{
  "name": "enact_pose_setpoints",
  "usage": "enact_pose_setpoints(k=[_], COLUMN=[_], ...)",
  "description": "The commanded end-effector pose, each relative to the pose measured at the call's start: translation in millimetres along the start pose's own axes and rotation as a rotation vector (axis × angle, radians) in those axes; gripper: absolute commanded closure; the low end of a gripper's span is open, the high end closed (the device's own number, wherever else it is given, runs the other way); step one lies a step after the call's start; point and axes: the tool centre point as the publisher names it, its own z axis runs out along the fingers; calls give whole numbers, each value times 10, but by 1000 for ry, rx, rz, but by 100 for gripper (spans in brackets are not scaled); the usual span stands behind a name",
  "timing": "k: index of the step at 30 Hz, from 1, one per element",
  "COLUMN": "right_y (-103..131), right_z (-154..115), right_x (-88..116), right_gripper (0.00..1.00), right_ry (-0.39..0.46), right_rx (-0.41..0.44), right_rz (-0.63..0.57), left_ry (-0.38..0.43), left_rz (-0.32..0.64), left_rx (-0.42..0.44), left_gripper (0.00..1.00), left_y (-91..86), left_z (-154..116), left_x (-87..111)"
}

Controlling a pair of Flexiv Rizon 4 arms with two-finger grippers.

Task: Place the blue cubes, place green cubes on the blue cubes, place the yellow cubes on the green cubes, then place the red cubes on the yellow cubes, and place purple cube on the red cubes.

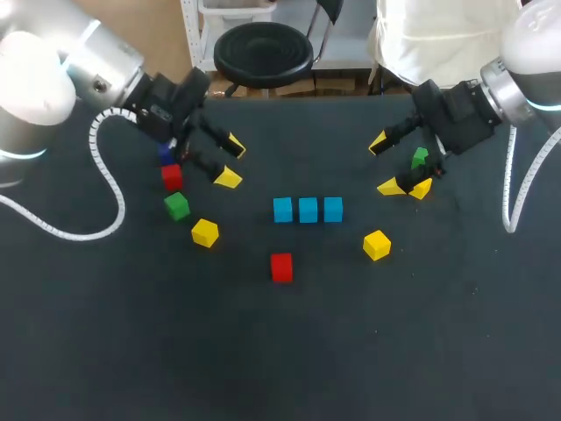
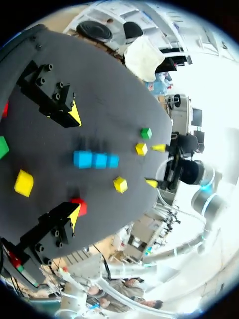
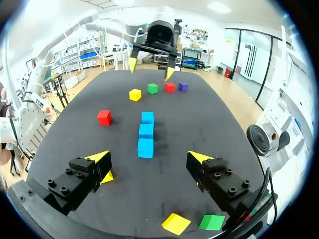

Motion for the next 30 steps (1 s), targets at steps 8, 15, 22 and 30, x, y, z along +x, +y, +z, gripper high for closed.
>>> enact_pose_setpoints(k=[8,15,22,30], right_y=[0,0,1,-271], right_z=[2,2,-160,-622], right_x=[-1,-1,75,442], right_gripper=[0,0,0,0], right_ry=[0,0,41,12], right_rx=[1,1,86,206], right_rz=[0,0,27,-29], left_ry=[11,16,16,16], left_rz=[35,39,39,39], left_rx=[-110,-131,-131,-131], left_gripper=[0,0,0,0], left_y=[203,227,227,227], left_z=[-200,-237,-237,-237], left_x=[1,9,9,9])
